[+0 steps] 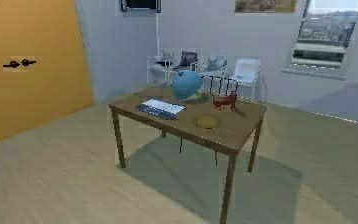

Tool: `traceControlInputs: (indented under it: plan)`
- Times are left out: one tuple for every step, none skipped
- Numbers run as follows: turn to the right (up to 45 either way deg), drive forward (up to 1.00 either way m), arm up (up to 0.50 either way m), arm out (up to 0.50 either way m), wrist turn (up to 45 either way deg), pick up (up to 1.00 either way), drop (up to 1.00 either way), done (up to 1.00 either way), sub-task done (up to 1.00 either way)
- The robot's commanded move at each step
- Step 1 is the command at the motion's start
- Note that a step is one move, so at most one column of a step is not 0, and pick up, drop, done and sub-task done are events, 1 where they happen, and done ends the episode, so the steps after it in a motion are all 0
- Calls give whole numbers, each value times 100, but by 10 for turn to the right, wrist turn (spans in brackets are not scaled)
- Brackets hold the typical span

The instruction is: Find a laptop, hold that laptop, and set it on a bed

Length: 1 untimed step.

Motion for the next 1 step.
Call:
traceControlInputs:
  plan:
    - [330, 0, 0, 0, 0, 0, 0, 0, 0]
